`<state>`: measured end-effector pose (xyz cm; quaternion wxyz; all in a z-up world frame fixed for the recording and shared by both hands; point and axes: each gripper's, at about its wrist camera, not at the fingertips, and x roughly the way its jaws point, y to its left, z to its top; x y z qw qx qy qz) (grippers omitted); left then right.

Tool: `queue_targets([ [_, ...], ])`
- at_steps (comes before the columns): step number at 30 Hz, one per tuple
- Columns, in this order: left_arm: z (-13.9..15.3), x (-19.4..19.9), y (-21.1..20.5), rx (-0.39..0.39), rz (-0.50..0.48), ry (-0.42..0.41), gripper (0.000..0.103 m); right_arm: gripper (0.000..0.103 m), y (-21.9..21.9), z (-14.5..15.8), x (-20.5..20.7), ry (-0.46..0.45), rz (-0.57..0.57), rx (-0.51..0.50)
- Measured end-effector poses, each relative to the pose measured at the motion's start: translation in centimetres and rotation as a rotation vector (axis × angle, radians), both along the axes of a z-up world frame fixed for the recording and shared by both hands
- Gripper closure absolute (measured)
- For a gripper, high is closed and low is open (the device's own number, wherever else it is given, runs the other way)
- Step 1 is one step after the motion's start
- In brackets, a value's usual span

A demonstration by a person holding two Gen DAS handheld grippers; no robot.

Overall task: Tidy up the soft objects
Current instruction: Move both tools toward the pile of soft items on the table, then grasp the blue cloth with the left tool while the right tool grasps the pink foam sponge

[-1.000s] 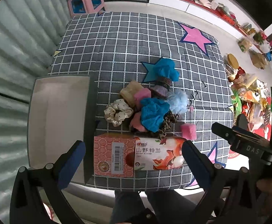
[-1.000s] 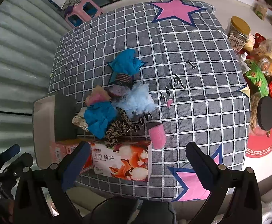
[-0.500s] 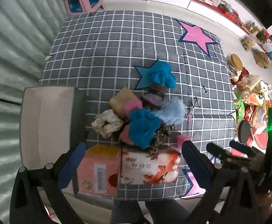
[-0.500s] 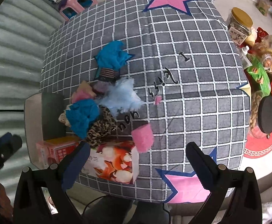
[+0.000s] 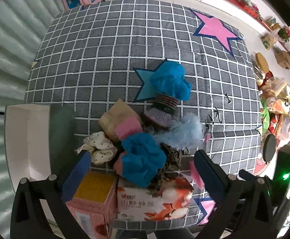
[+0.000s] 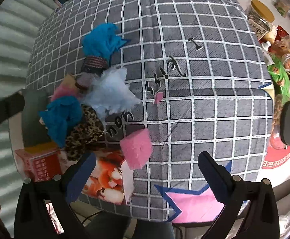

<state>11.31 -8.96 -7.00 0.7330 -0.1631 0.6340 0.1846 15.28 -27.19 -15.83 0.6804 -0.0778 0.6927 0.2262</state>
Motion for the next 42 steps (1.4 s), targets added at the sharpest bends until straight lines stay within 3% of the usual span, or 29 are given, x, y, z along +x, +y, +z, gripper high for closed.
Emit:
queue_targets([
  [10,-2.1,1.9,0.2,0.026,-0.001,0.018,0.000,0.000,0.8,-5.2,0.4,-0.024,0.044,-0.096],
  [17,-2.7,3.9,0.1,0.047,-0.015,0.014,0.000,0.000,-5.5,-3.8,3.8,-0.129,-0.069,-0.209],
  [22,-3.4,5.4,-0.4,0.055,-0.030,0.018,0.000,0.000,-7.6,-2.4,4.7,-0.083,-0.117,-0.111],
  [27,-3.9,7.3,-0.7,0.093,-0.058,0.004,0.000,0.000,-6.1,-2.6,3.4,-0.045,-0.095,-0.070],
  [36,-7.1,11.5,0.6,0.113,-0.054,0.003,0.000,0.000,-5.1,-4.3,3.1,-0.048,-0.063,-0.069],
  [42,-10.7,13.7,1.1,0.159,-0.080,0.061,0.000,0.000,-4.3,-6.0,2.2,-0.056,-0.041,-0.088],
])
